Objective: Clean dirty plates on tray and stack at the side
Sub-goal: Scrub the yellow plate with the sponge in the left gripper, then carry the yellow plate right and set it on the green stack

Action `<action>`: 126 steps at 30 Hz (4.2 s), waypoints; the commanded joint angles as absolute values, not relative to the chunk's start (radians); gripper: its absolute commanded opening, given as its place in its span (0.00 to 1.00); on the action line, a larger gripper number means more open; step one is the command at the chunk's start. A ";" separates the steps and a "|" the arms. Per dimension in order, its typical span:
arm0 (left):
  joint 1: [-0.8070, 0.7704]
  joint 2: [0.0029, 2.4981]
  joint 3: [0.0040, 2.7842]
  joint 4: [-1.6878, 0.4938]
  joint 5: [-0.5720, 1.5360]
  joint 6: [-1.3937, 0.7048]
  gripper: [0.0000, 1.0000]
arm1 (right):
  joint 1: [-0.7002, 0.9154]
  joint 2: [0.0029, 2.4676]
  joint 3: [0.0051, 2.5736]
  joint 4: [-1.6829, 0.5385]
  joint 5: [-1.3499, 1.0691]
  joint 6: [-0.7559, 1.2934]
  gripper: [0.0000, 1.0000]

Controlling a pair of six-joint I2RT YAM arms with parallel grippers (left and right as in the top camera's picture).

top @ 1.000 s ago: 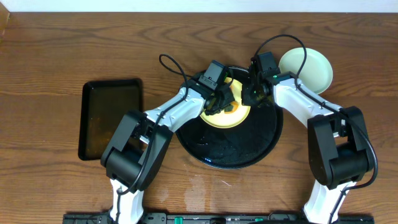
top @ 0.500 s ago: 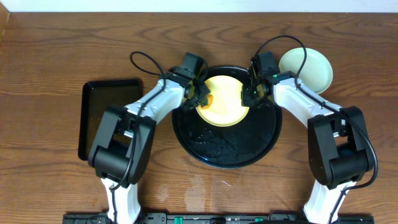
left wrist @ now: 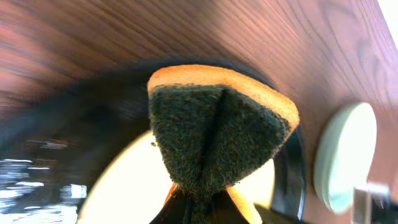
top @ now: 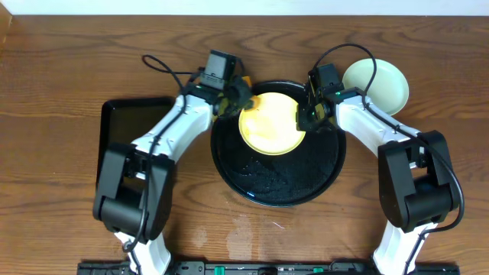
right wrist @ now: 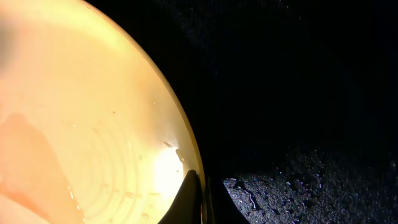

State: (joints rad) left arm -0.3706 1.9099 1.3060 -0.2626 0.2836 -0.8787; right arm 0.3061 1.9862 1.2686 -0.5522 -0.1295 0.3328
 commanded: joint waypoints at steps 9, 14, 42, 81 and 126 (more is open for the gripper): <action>-0.474 2.090 1.313 -0.133 0.355 -0.842 0.07 | 0.305 2.014 1.259 -0.568 -0.057 0.332 0.01; -0.421 2.135 1.313 -0.156 0.351 -0.873 0.08 | 0.305 2.014 1.259 -0.572 -0.057 0.332 0.01; -0.414 1.914 1.296 -0.348 0.394 -0.715 0.08 | 0.305 2.014 1.271 -0.572 -0.081 0.310 0.01; -0.213 1.579 1.387 -0.671 -0.176 -0.576 0.07 | 0.359 1.967 1.502 -0.760 -0.023 0.115 0.01; 0.134 1.557 1.352 -0.927 -0.061 -0.534 0.08 | 0.798 1.967 1.986 -0.929 1.035 -0.623 0.01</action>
